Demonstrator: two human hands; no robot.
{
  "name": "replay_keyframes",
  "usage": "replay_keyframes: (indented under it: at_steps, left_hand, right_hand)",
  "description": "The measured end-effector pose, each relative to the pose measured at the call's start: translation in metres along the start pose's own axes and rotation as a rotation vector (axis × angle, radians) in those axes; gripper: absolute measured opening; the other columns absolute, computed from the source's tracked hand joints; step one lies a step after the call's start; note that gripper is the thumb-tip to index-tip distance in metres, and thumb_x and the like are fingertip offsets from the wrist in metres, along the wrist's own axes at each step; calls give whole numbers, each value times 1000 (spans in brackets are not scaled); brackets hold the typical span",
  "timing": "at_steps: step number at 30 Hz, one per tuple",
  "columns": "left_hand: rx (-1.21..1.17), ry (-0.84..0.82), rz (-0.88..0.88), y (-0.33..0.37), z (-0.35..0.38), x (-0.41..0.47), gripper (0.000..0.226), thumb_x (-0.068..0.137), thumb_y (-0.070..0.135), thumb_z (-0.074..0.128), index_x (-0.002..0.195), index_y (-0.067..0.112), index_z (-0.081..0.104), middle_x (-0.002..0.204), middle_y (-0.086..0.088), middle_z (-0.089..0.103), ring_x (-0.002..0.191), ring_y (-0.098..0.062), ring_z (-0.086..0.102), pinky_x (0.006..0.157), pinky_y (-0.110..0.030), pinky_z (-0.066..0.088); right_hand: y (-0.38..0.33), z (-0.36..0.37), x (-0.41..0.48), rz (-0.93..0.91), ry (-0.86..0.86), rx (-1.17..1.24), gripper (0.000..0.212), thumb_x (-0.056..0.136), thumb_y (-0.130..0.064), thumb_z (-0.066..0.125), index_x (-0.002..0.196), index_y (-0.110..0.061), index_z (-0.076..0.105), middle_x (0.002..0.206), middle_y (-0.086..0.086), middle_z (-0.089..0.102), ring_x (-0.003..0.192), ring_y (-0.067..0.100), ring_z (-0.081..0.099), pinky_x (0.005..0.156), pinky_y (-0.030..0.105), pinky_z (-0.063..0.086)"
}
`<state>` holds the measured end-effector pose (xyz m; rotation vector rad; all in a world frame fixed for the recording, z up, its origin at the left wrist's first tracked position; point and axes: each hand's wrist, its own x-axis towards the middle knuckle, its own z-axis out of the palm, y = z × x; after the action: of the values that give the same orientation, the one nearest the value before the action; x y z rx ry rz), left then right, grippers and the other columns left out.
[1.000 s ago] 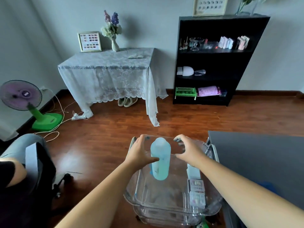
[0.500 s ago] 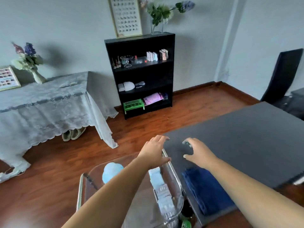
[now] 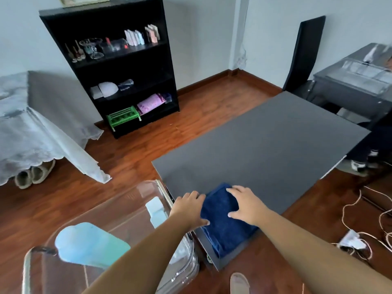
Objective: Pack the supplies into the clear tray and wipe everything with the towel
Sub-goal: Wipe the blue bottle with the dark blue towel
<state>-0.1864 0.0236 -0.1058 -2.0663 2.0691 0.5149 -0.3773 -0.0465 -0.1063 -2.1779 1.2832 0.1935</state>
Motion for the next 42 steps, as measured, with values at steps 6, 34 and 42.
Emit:
replay_keyframes:
  at_steps: [6,34,42]
  left_hand:
    - [-274,-16,-135,-3,-6,15,75,62,42,84,125,22,47,118,-3,60,108,-25,56,90,-40,51]
    - [-669,648,-438,-129,-138,-162,11,81,22,69,86,24,59,76,5,62,74,-16,60,63,-25,45]
    - [-699,560,-646,-139,-51,-238,20,72,24,76,75,30,57,73,6,63,64,-7,56,59,-23,46]
  right_hand:
    - [-1,-7,19,57,97,246,72,80,-18,70,140,-25,32,127,6,52,113,22,54,86,28,46]
    - [-237,-100,24,-557,133,371,11,88,-19,57,93,-25,64,91,-5,70,90,17,64,82,40,50]
    - [-268,0,25,-591,-156,239,18,92,-19,57,104,-33,62,103,-13,65,96,12,58,74,28,47]
